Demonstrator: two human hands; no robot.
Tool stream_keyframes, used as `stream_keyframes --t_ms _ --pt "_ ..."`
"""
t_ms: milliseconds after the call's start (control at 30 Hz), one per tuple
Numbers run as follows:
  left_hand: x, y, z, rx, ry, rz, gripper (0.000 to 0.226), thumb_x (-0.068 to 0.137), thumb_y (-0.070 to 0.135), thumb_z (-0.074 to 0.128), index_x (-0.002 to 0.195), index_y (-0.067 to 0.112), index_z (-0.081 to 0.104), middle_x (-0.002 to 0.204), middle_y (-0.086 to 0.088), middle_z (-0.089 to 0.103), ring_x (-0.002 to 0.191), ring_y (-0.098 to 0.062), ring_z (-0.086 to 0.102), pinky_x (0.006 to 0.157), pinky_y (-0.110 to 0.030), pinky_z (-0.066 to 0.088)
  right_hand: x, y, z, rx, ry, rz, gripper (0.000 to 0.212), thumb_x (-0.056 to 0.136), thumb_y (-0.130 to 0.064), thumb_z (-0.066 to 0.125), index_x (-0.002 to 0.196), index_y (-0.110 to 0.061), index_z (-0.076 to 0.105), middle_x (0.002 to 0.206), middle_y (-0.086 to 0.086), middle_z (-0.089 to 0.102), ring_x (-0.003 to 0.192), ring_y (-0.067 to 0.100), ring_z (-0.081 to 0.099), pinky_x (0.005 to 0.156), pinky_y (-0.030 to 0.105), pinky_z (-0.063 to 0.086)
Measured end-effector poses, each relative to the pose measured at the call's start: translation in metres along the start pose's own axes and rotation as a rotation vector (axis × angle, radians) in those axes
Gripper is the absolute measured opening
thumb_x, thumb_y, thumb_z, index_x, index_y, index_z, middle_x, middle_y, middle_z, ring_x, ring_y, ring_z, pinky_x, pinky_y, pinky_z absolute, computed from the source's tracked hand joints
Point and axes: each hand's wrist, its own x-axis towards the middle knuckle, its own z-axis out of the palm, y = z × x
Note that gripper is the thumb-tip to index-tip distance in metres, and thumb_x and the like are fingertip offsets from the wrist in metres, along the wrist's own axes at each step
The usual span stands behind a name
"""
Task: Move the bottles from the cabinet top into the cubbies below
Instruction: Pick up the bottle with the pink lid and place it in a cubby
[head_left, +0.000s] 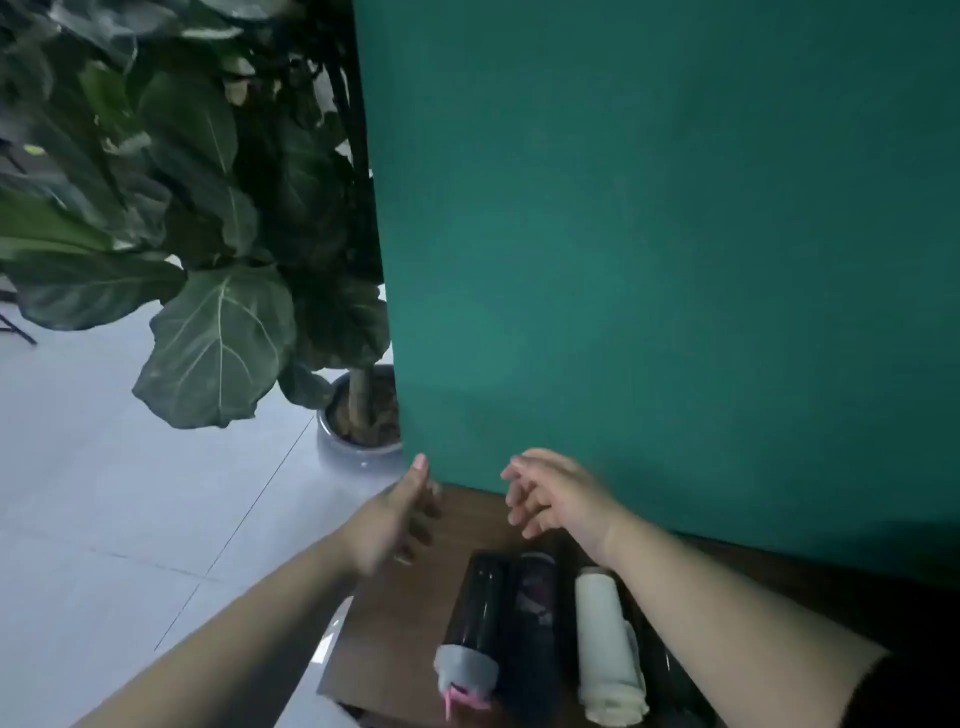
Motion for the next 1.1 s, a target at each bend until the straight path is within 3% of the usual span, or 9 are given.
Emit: stream_keyframes --t_ms 133,200,333,467,567,667,767,867,1100 --pt "0.004 -0.095 0.009 -0.059 0.065 -0.149 0.086 0.085 0.086 0.027 0.137 0.027 0.06 0.139 -0.009 0.064 0.119 -0.027 0.062 0.103 -0.045 0.047 0.022 0.086 0.024 -0.426 -0.023 0.007 0.043 0.066 -0.056 0.069 0.099 -0.029 0.064 0.106 -0.003 0.069 0.102 0.016 0.064 0.097 0.043 0.05" --pt "0.008 -0.14 0.016 -0.047 0.061 -0.18 0.091 0.085 0.083 0.024 0.155 0.028 0.046 0.15 -0.01 0.057 0.131 -0.029 0.057 0.111 -0.047 0.042 0.025 0.124 0.037 -0.624 -0.048 0.005 0.053 0.062 -0.064 0.067 0.106 -0.036 0.06 0.116 -0.014 0.061 0.109 0.008 0.058 0.098 0.04 0.049" --pt "0.023 -0.208 0.031 -0.147 0.112 -0.107 0.072 0.099 0.069 0.024 0.159 0.034 0.039 0.161 -0.009 0.048 0.144 -0.031 0.048 0.122 -0.051 0.035 0.028 0.183 0.055 -1.039 -0.066 -0.15 0.077 0.07 -0.064 0.068 0.137 -0.035 0.044 0.144 -0.016 0.035 0.129 0.011 0.039 0.102 0.035 0.042" --pt "0.032 -0.259 0.047 -0.276 0.111 0.036 0.089 0.08 0.078 0.029 0.157 0.034 0.042 0.16 -0.011 0.048 0.144 -0.03 0.049 0.117 -0.044 0.039 0.027 0.232 0.075 -1.245 -0.07 -0.254 0.096 0.066 -0.07 0.066 0.149 -0.038 0.029 0.161 -0.012 0.017 0.147 0.017 0.02 0.108 0.043 0.039" --pt "0.025 -0.291 0.058 -0.351 0.119 0.154 0.091 0.081 0.075 0.029 0.157 0.028 0.043 0.156 -0.01 0.051 0.143 -0.028 0.051 0.118 -0.041 0.04 0.021 0.261 0.088 -1.346 -0.028 -0.316 0.093 0.072 -0.067 0.062 0.152 -0.041 0.022 0.165 -0.009 0.013 0.15 0.018 0.014 0.111 0.046 0.038" --pt "0.007 -0.324 0.064 -0.405 0.146 0.215 0.093 0.079 0.083 0.032 0.15 0.027 0.053 0.15 -0.009 0.059 0.134 -0.026 0.06 0.115 -0.043 0.046 0.017 0.283 0.1 -1.413 0.001 -0.324 0.082 0.085 -0.046 0.061 0.154 -0.043 0.017 0.166 -0.007 0.009 0.153 0.021 0.006 0.113 0.045 0.036" --pt "-0.022 -0.355 0.069 -0.479 0.22 0.213 0.082 0.078 0.086 0.033 0.13 0.034 0.068 0.136 -0.006 0.07 0.119 -0.024 0.072 0.108 -0.048 0.052 0.011 0.292 0.112 -1.419 0.008 -0.282 0.086 0.084 -0.015 0.059 0.154 -0.042 0.016 0.167 -0.009 0.003 0.154 0.024 -0.006 0.112 0.047 0.036" --pt "-0.045 -0.385 0.075 -0.523 0.232 0.17 0.078 0.078 0.08 0.033 0.126 0.031 0.068 0.131 -0.007 0.072 0.116 -0.03 0.073 0.105 -0.05 0.052 0.004 0.293 0.123 -1.43 0.018 -0.269 0.088 0.081 -0.004 0.056 0.154 -0.038 0.019 0.168 -0.007 0.001 0.153 0.028 -0.009 0.11 0.048 0.04" --pt "-0.062 -0.439 0.091 -0.649 0.24 0.067 0.076 0.077 0.073 0.034 0.122 0.022 0.069 0.128 -0.014 0.071 0.121 -0.042 0.068 0.099 -0.047 0.057 -0.002 0.311 0.149 -1.575 0.162 -0.301 0.082 0.082 -0.028 0.072 0.15 -0.033 0.026 0.164 0.001 0.015 0.153 0.032 0.003 0.096 0.046 0.053"
